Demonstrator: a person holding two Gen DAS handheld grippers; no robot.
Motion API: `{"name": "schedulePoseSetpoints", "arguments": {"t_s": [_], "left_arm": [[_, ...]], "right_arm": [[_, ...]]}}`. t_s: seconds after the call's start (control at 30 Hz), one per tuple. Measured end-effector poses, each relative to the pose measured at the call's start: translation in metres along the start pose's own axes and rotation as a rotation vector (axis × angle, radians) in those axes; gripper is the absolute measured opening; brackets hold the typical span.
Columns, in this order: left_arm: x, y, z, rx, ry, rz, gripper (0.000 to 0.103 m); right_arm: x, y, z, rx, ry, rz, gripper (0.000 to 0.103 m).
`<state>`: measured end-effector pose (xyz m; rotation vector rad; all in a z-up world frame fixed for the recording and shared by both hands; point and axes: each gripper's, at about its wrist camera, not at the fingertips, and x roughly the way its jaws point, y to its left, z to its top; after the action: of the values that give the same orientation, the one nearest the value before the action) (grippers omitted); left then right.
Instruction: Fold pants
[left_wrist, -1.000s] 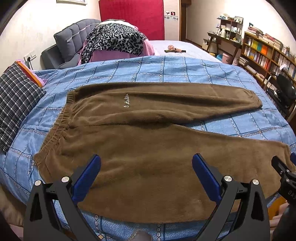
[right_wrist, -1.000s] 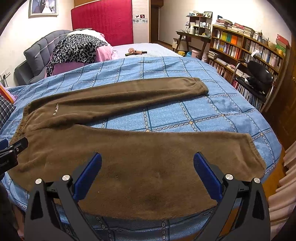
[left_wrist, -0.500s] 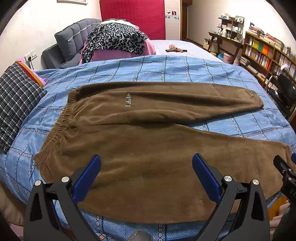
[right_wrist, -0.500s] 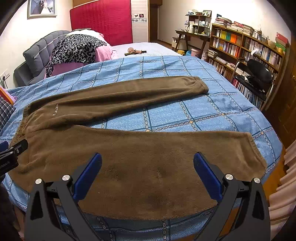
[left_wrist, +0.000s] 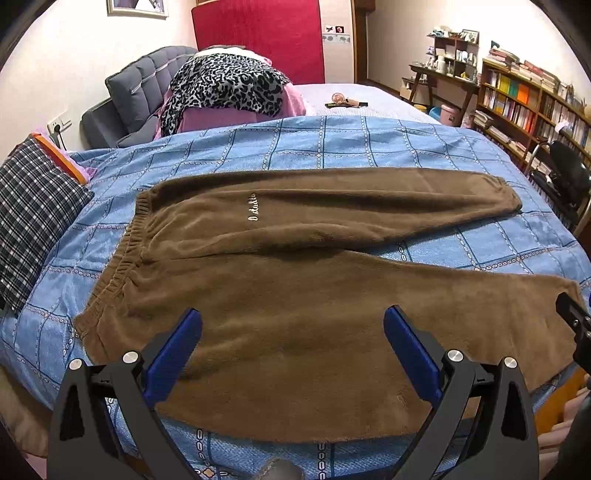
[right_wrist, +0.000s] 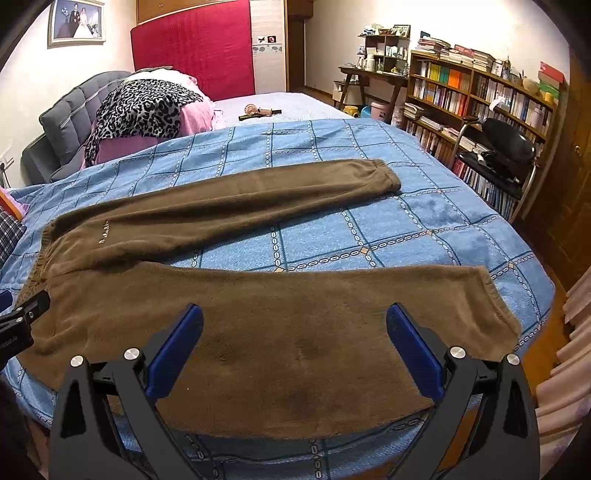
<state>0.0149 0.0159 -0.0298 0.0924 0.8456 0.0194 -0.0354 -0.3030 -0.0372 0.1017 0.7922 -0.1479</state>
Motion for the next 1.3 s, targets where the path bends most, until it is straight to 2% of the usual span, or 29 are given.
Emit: {"name": "schedulePoseSetpoints", "arguments": {"t_s": [0.2,0.33,0.67,0.9,1.3], "left_arm": [[-0.011,-0.007,0.008,0.012,-0.037,-0.012,0.098],[-0.017,-0.023,0.005,0.07,-0.055,-0.031,0.098],[-0.015,-0.042,0.001,0.126,-0.047,-0.054,0.098],[-0.011,-0.045,0.004,0.126,-0.046,-0.046,0.098],[0.011,-0.032,0.028,0.086,-0.033,-0.007,0.098]], "right_arm": [[-0.008,-0.008,0.005,0.017,-0.029,-0.012,0.1],[-0.012,-0.014,0.003,0.024,-0.031,-0.028,0.1],[-0.018,-0.046,-0.002,0.075,-0.028,-0.093,0.1],[-0.022,-0.059,0.008,0.092,-0.061,-0.115,0.1],[0.004,-0.061,0.019,0.099,-0.027,-0.115,0.1]]}}
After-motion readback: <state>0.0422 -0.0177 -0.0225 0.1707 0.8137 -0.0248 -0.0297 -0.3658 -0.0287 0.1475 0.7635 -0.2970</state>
